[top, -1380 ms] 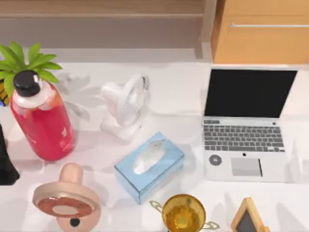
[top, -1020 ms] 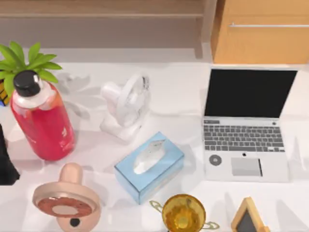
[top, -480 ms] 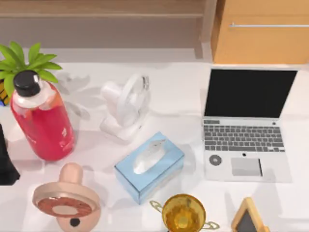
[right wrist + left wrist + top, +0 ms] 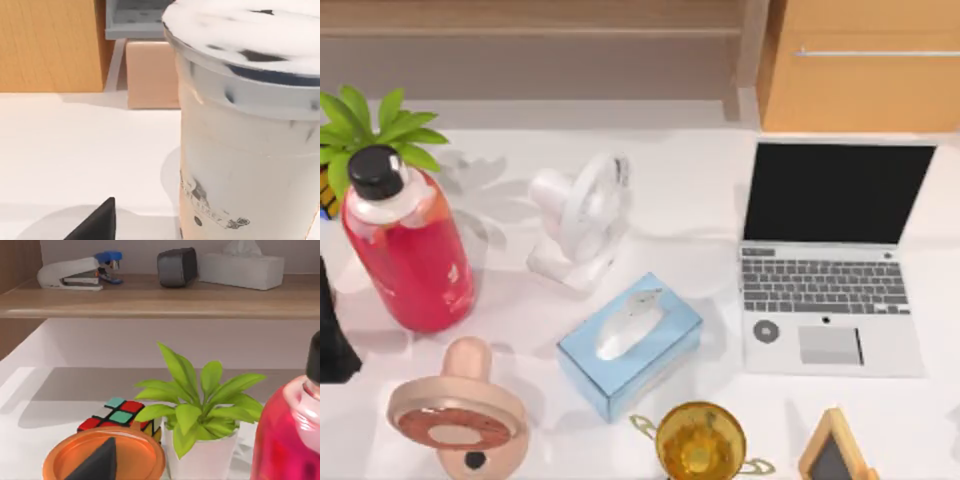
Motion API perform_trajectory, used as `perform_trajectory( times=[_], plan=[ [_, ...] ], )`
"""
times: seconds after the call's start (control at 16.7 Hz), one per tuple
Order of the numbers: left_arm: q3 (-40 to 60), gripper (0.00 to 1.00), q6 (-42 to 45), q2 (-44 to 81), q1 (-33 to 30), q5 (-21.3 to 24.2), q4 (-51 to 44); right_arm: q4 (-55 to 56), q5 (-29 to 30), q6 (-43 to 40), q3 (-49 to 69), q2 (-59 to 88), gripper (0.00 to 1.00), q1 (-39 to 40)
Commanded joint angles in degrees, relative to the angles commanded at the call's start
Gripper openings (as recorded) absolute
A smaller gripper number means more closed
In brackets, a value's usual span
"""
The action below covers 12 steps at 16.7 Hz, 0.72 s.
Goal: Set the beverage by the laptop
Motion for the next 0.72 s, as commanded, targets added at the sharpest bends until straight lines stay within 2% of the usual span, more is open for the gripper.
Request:
perform_trajectory(
  times=[0.18, 0.42, 0.72],
  plan=[
    [0.0, 1.00, 0.0, 0.0, 0.0, 0.0, 0.0, 3.7, -2.4, -0.6, 0.6, 4.2, 1.00, -2.6],
    [0.0, 1.00, 0.0, 0.0, 0.0, 0.0, 0.0, 4.0, -2.6, -0.6, 0.6, 4.4, 1.00, -2.8],
    [0.0, 1.00, 0.0, 0.0, 0.0, 0.0, 0.0, 5.3, 0.2, 0.4, 3.7, 8.1, 1.00, 0.0]
  ],
)
